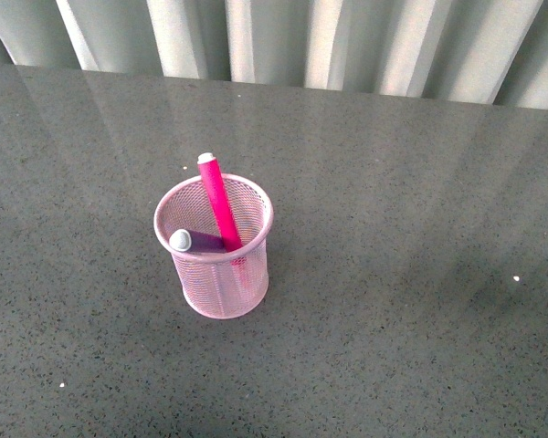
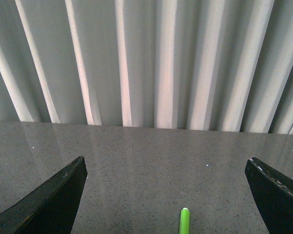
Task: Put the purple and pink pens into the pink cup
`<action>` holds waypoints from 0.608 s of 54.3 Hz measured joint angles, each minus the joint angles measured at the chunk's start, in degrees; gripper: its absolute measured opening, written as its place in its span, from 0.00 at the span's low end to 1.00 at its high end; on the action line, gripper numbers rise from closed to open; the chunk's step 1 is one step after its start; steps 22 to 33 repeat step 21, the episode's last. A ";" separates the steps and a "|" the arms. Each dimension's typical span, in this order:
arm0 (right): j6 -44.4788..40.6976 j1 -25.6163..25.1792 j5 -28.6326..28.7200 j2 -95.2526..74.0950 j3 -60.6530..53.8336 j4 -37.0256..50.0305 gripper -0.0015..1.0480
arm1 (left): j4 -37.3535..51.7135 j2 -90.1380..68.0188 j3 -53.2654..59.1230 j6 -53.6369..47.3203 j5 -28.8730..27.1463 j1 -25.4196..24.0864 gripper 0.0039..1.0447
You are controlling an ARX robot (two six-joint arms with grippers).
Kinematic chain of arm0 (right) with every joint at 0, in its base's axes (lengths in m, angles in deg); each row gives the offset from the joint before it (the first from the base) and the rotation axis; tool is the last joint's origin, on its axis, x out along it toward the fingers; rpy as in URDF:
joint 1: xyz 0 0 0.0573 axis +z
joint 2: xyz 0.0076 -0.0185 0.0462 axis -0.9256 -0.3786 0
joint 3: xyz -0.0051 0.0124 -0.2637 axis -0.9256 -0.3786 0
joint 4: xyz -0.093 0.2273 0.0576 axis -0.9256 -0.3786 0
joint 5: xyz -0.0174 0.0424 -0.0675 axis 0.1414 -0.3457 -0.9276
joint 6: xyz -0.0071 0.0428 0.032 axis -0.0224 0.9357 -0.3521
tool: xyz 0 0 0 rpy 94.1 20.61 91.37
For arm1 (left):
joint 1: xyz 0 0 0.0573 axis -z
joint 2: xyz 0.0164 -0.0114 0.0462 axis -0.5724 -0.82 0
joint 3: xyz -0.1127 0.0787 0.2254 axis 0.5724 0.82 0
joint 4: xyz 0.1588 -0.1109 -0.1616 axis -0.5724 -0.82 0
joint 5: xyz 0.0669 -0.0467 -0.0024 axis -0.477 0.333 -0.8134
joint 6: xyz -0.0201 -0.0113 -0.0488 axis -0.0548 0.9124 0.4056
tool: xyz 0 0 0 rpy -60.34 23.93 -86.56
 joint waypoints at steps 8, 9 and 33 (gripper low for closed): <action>0.00 0.00 0.00 0.00 0.00 0.00 0.93 | 0.00 0.00 0.00 0.00 0.00 0.00 0.94; 0.00 0.00 0.00 0.00 0.00 0.00 0.93 | 0.00 0.00 0.00 0.00 0.00 0.00 0.94; 0.00 0.00 0.00 0.00 0.00 0.00 0.93 | 0.00 0.00 0.00 0.00 0.00 0.00 0.94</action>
